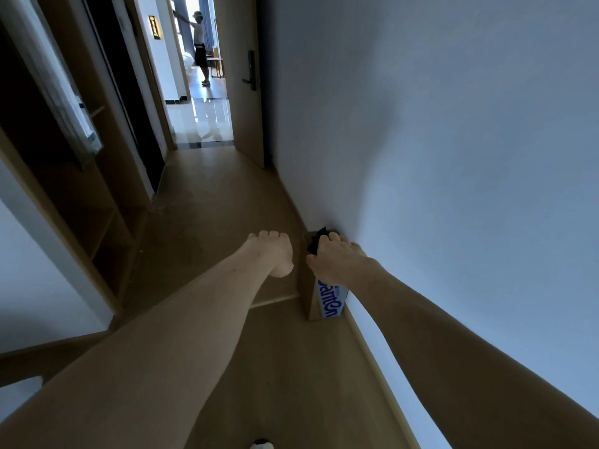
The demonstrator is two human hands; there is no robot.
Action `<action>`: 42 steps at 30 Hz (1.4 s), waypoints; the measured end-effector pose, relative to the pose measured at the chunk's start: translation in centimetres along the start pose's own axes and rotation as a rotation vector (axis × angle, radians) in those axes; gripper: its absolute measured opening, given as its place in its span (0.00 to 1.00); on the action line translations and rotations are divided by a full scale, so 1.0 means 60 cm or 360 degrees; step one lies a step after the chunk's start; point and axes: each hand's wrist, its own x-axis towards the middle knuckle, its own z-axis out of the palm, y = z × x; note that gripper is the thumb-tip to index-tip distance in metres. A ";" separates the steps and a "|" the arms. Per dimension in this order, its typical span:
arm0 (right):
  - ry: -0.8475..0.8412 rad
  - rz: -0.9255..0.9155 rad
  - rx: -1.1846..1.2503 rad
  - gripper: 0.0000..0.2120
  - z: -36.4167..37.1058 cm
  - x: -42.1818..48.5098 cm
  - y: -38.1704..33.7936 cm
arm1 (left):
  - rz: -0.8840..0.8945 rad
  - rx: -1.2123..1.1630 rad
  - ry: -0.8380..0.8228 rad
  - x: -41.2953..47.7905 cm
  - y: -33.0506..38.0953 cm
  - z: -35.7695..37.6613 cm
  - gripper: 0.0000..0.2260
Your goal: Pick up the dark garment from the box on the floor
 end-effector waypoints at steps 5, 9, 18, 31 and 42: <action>0.0000 0.0084 0.0033 0.22 -0.008 0.142 0.004 | 0.0054 -0.0003 -0.0004 0.139 -0.036 -0.033 0.27; -0.0026 0.0135 0.0060 0.23 -0.017 0.253 -0.003 | 0.0113 -0.0002 -0.0015 0.250 -0.070 -0.056 0.27; -0.0101 0.0229 0.0095 0.23 -0.003 0.430 0.031 | 0.0246 0.0055 -0.0102 0.453 -0.089 -0.068 0.27; -0.0252 0.0369 0.0163 0.21 0.044 0.670 0.161 | 0.0397 0.0045 -0.0277 0.740 -0.028 -0.049 0.31; -0.0438 0.0418 0.0208 0.22 0.111 0.861 0.281 | 0.0487 0.0009 -0.0422 0.974 0.033 -0.001 0.33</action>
